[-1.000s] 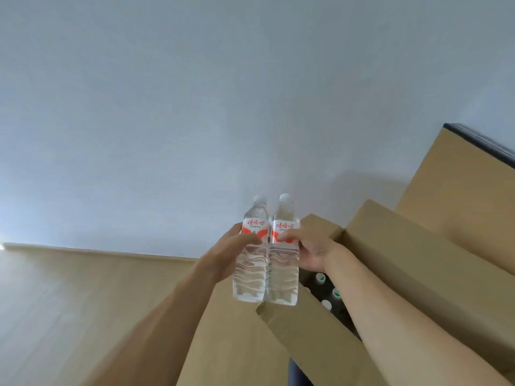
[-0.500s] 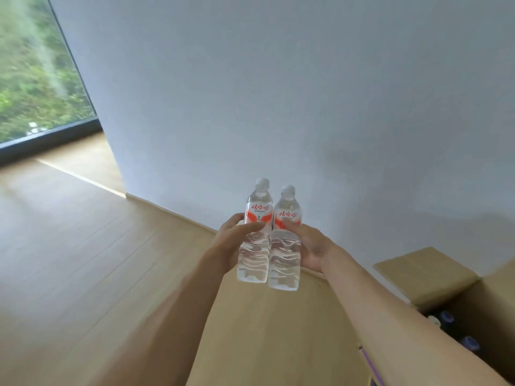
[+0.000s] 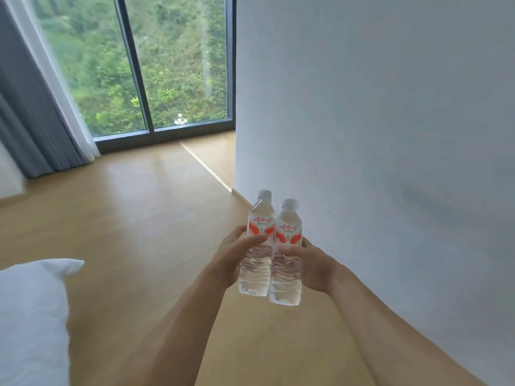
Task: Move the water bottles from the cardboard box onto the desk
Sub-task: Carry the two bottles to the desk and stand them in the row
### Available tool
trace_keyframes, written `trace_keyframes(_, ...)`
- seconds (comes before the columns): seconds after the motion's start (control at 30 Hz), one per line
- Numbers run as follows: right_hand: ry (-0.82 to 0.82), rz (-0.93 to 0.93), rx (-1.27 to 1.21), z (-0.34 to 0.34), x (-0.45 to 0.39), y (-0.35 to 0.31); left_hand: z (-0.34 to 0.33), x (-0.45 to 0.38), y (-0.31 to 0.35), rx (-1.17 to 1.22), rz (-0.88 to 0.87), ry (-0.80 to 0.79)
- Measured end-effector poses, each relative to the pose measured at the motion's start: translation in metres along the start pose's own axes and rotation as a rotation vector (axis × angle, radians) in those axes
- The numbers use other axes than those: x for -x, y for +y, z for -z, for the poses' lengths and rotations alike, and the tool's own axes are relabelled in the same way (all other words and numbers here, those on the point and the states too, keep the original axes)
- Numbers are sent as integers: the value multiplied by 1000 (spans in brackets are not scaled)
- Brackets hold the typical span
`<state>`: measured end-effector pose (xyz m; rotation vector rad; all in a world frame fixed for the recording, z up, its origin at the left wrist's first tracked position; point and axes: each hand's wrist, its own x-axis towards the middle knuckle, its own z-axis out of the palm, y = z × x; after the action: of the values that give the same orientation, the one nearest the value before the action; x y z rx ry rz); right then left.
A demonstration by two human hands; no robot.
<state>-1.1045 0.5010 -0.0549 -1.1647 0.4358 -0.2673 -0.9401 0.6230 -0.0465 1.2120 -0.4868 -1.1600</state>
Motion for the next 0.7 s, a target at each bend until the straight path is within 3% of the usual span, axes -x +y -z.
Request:
trace_keyframes(0.37, -241, -146, 71, -43, -156, -14, 98, -37, 48, 35, -101, 297)
trace_keyframes(0.7, -468, -216, 26, -33, -295, -59, 117, -113, 106, 34, -174, 507)
